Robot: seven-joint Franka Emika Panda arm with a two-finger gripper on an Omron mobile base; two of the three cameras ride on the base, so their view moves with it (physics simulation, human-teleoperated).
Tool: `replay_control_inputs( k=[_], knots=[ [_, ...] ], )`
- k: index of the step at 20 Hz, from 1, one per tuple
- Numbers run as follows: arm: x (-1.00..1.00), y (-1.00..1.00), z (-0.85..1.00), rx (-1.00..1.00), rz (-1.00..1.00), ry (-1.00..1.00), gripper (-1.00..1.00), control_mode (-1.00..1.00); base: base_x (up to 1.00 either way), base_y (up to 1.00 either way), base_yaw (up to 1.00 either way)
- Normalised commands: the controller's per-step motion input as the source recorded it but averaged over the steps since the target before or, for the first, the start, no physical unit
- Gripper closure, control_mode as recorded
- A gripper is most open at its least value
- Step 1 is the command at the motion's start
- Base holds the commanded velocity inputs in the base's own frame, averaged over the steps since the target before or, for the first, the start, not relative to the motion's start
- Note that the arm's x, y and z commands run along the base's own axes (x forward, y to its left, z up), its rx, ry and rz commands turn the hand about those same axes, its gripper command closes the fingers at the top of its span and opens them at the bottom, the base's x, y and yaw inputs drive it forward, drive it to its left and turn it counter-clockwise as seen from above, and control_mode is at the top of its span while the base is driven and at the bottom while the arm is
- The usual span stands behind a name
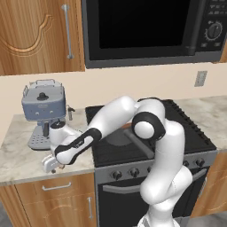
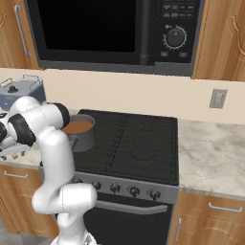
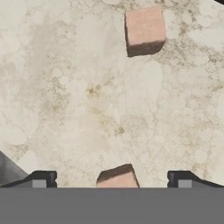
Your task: Pick up the sugar cube(s) and place them in the saucepan with hot chocolate.
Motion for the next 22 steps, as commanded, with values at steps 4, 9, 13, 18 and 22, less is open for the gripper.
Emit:
replay_control_inputs(
  k=[4,9,13,18,22],
  knots=[
    [0.0,-0.02,-0.14,-0.03,0.0,-0.01,-1.0,-1.0,0.0,0.0,0.0],
    [0.0,-0.01,-0.08,-0.03,0.0,-0.02,-1.0,-1.0,0.0,0.0,0.0],
    [0.02,-0.03,-0.12,-0.03,0.0,-0.02,-1.0,-1.0,0.0,0.0,0.0],
    [0.09,-0.15,-0.05,0.0,0.0,0.0,-1.0,-1.0,0.0,0.0,0.0],
    [0.06,-0.17,-0.04,0.0,0.0,-0.01,-1.0,-1.0,0.0,0.0,0.0]
  ],
)
